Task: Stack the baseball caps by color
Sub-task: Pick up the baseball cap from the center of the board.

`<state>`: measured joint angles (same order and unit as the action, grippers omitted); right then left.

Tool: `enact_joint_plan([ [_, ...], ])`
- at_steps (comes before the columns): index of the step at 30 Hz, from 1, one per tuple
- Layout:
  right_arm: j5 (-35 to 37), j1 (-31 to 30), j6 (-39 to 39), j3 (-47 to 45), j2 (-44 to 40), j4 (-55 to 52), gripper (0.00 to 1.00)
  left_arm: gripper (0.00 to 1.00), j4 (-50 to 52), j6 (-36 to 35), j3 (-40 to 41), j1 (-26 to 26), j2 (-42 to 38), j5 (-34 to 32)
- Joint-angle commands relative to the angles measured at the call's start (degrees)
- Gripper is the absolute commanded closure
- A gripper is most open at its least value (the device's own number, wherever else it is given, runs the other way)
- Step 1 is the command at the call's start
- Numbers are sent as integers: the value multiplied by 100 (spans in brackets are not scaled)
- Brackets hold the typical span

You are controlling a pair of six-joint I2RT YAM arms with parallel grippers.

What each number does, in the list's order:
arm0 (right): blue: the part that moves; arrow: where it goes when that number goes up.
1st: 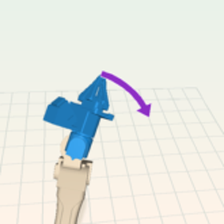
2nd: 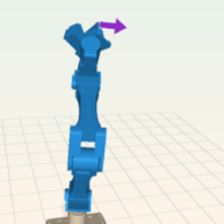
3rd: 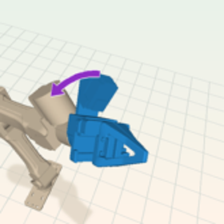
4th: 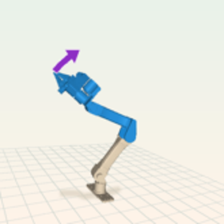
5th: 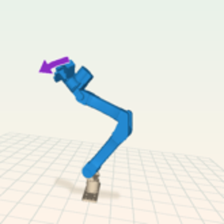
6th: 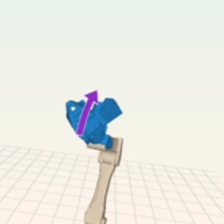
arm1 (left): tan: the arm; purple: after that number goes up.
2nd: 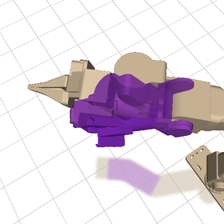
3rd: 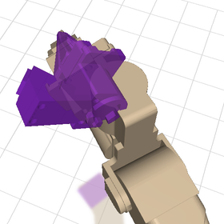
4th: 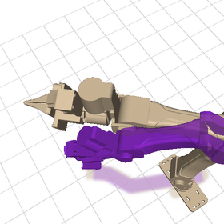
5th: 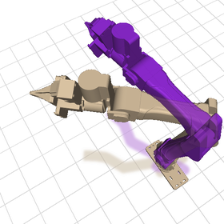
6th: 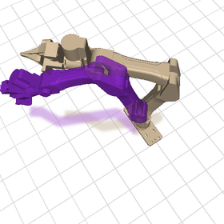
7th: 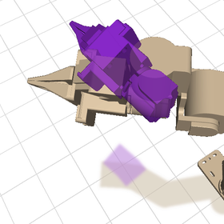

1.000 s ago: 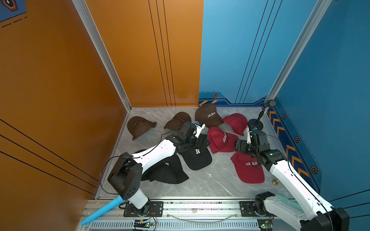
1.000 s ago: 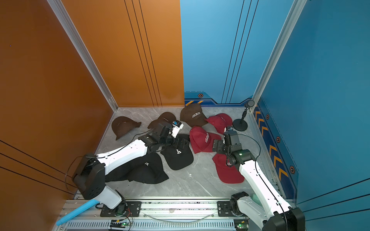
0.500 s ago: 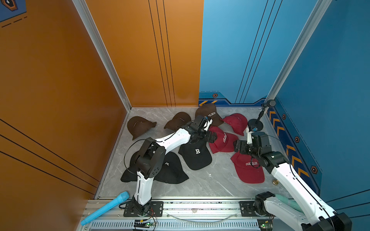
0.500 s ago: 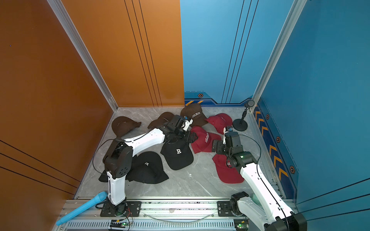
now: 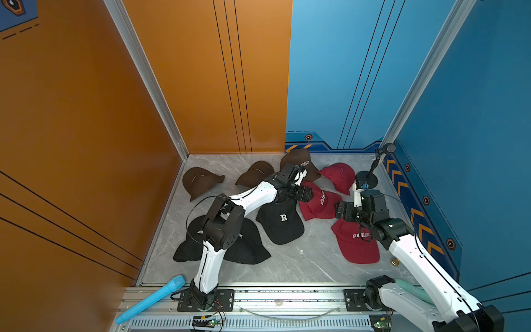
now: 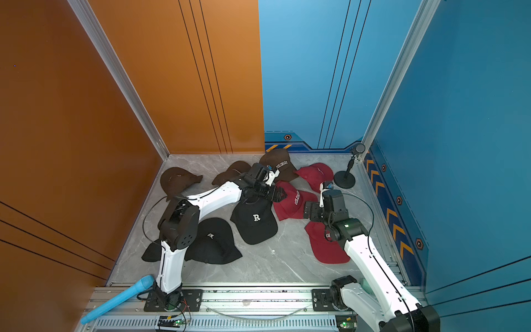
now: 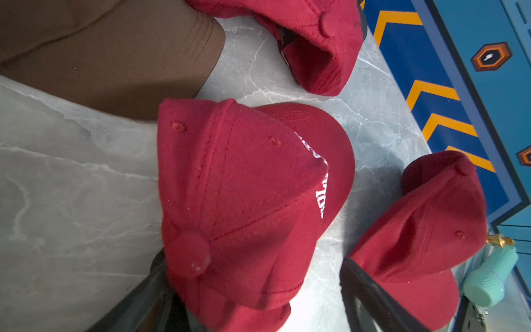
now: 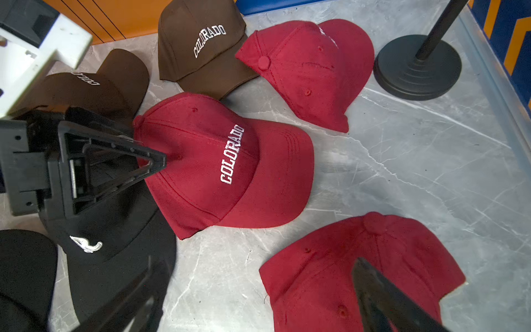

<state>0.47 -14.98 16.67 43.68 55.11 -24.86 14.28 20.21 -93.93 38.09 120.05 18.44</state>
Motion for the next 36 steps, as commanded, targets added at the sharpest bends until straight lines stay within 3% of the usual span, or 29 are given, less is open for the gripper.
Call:
enact_joint_plan([
  [1, -65, 16, -92, -104, -51, 69, 0, 12, -456, 182, -92, -42, 106, 515],
  [3, -62, 20, -100, -123, -62, 60, 0, 12, -742, 282, -25, -38, 117, 712],
  [4, -62, 30, -108, -131, -71, 60, 0, 18, -870, 339, 11, -40, 124, 775],
  [7, -81, 39, -111, -158, -80, 69, 0, 22, -1101, 456, 11, -38, 184, 914],
  [22, -115, 74, -137, -200, -115, 60, 0, 37, -1400, 721, -266, -143, 774, 1110],
  [25, -121, 79, -135, -207, -124, 60, 0, 50, -1428, 706, -266, -161, 778, 1109],
  [33, -194, 91, -146, -213, -93, 70, 0, 97, -1474, 562, -102, -458, 483, 1294],
  [36, -222, 90, -153, -201, -97, 75, 0, 100, -1244, 355, -107, -660, 326, 1493],
])
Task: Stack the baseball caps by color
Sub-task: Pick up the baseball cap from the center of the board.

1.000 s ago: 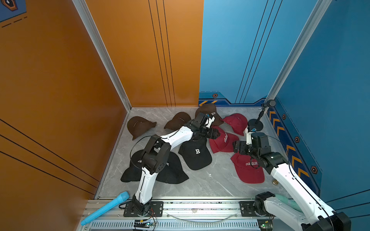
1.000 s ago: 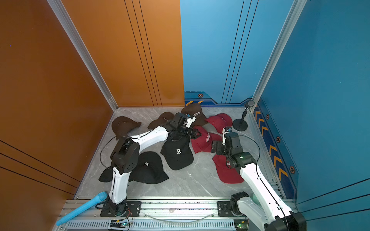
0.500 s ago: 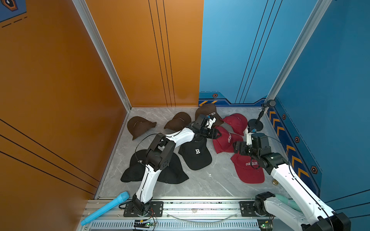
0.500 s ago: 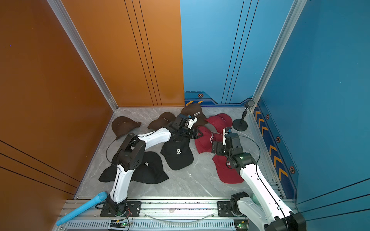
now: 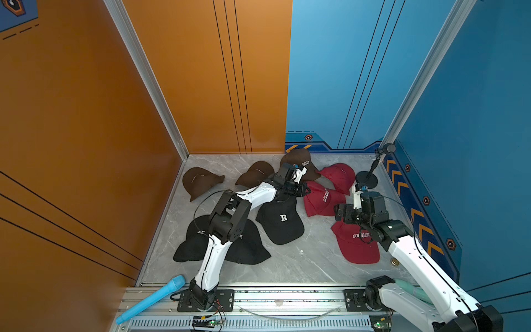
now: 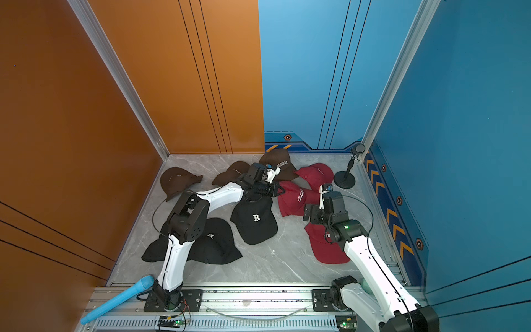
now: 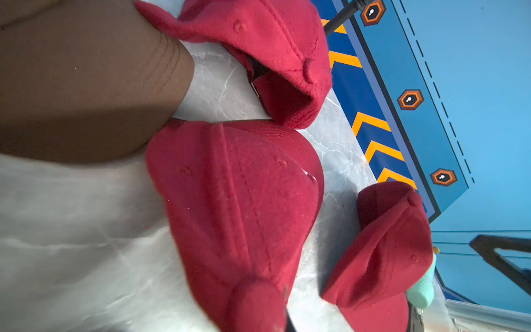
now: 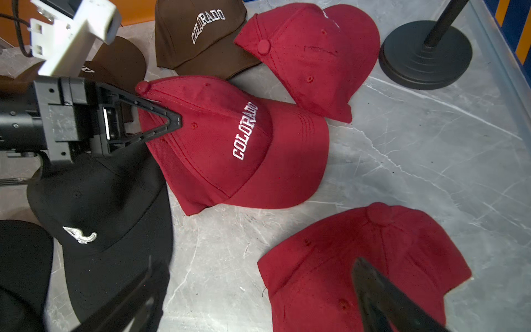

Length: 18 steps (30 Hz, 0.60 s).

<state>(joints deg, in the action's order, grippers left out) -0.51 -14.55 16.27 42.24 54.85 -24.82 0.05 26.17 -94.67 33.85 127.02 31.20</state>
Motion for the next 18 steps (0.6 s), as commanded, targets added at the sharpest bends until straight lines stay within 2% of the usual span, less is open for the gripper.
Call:
enact_joint_plan([
  [1, -137, 48, -109, -58, -71, 74, 0, 100, 302, -359, -34, -300, -441, 257],
  [7, -269, 47, -90, -53, -27, 126, 0, 100, 1189, -1274, -251, -440, -799, 539],
  [13, -344, 29, -102, -5, -70, 50, 0, 100, 2077, -2076, -813, -510, -641, 1772],
  [18, -357, 22, -122, 25, -106, -23, 0, 100, 2368, -2410, -1024, -573, -598, 2645],
])
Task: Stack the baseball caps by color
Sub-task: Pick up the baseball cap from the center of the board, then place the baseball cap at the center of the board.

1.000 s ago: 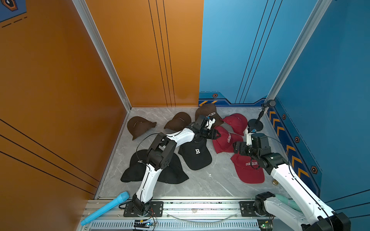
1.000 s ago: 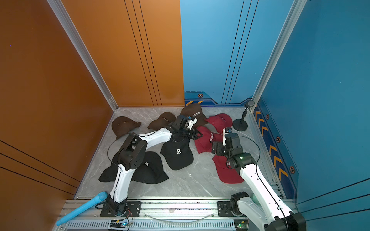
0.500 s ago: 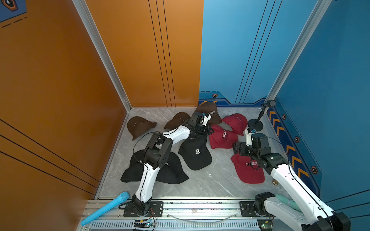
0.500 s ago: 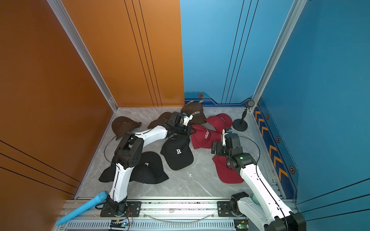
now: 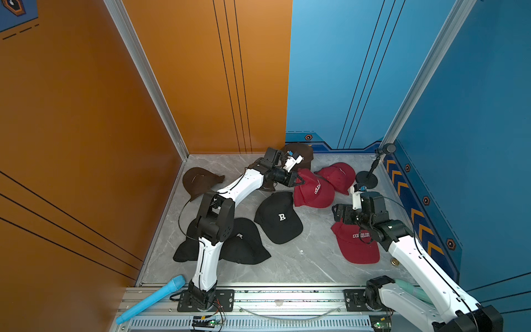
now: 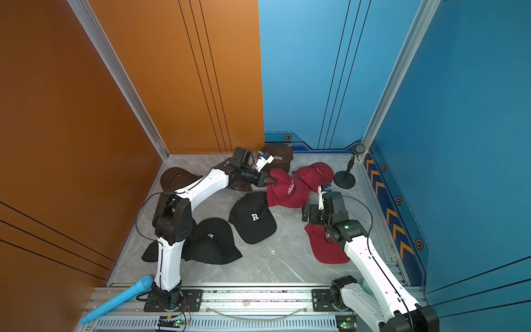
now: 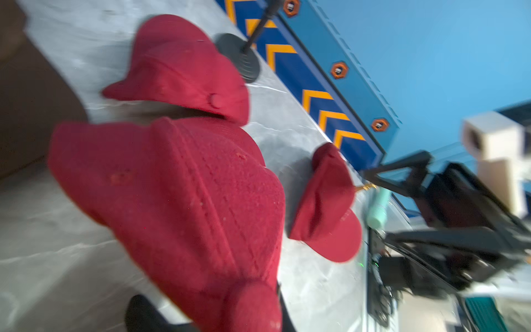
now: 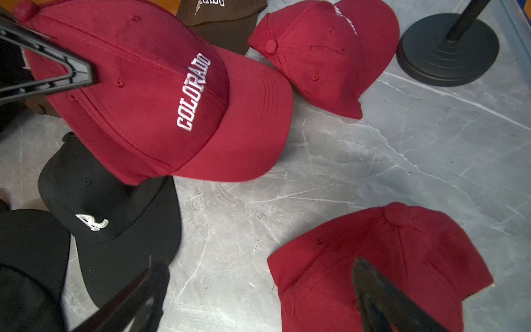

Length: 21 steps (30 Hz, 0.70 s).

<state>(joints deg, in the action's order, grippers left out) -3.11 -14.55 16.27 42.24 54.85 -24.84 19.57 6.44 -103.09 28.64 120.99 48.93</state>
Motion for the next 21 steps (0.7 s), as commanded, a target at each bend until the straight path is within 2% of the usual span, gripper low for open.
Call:
enact_joint_plan([
  [1, -96, 22, -124, 22, -106, -23, 0, 100, 423, -458, -204, -60, -22, 1058],
  [4, -110, 1, -124, 38, -106, -21, 0, 100, 897, -879, -407, -74, -82, 1456],
  [8, -143, -19, -140, 57, -106, -38, 0, 100, 2182, -1849, -872, -61, 47, 1517],
  [14, -160, -39, -159, 61, -97, -30, 0, 100, 3500, -3057, -1015, 130, 183, 1061],
  [21, -210, -65, -185, 110, -18, -12, 0, 100, 4156, -3471, -1499, 270, 770, 628],
])
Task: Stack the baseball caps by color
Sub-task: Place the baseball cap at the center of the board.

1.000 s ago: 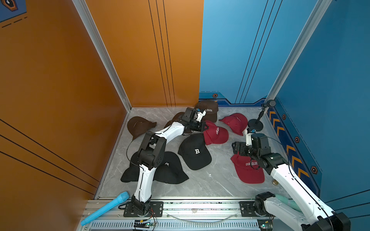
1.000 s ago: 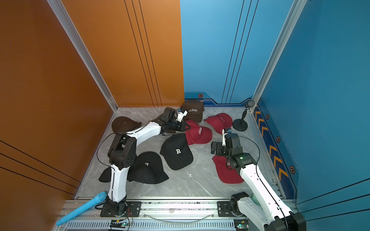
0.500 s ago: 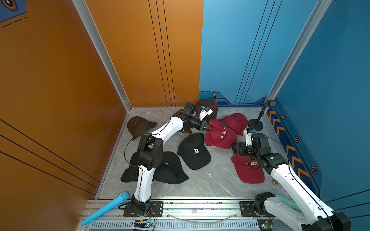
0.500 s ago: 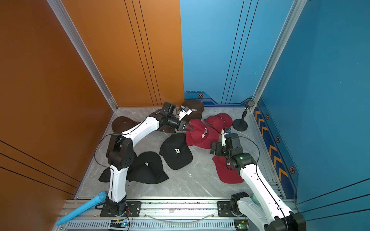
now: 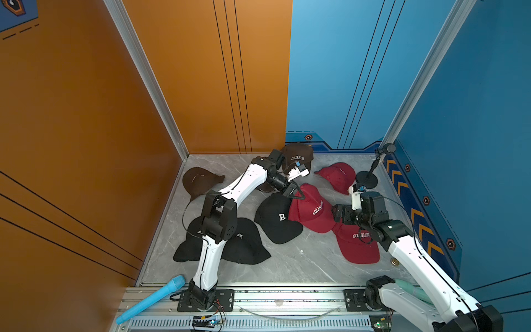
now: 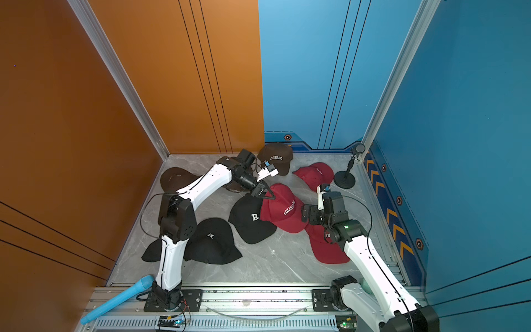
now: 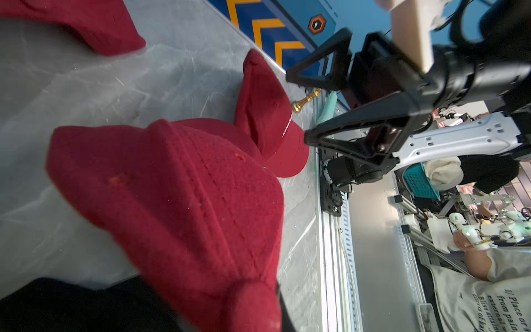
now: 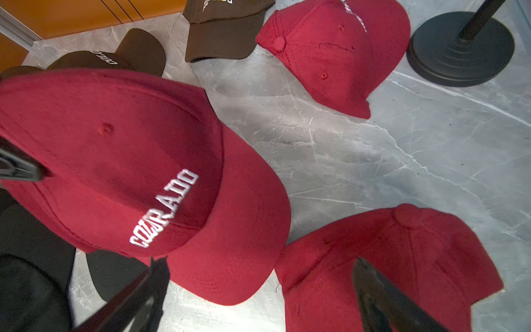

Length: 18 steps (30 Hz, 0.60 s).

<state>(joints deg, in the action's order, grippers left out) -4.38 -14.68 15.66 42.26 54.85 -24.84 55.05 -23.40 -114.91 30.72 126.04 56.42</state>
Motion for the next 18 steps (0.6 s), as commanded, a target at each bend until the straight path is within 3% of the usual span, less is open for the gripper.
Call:
enact_joint_plan([
  [1, -80, -61, -129, 110, -3, -3, 0, 100, 721, -551, -453, 106, 362, -129],
  [9, -307, -209, -224, 100, 153, 169, 0, 100, 1594, -1026, -1507, 409, 1208, -217],
  [15, -690, -590, -467, 189, 483, 675, 0, 100, 1605, -1038, -1505, 409, 1239, -435],
  [18, -688, -776, -579, 407, 836, 740, 0, 34, 1599, -869, -1640, 348, 1256, -616],
])
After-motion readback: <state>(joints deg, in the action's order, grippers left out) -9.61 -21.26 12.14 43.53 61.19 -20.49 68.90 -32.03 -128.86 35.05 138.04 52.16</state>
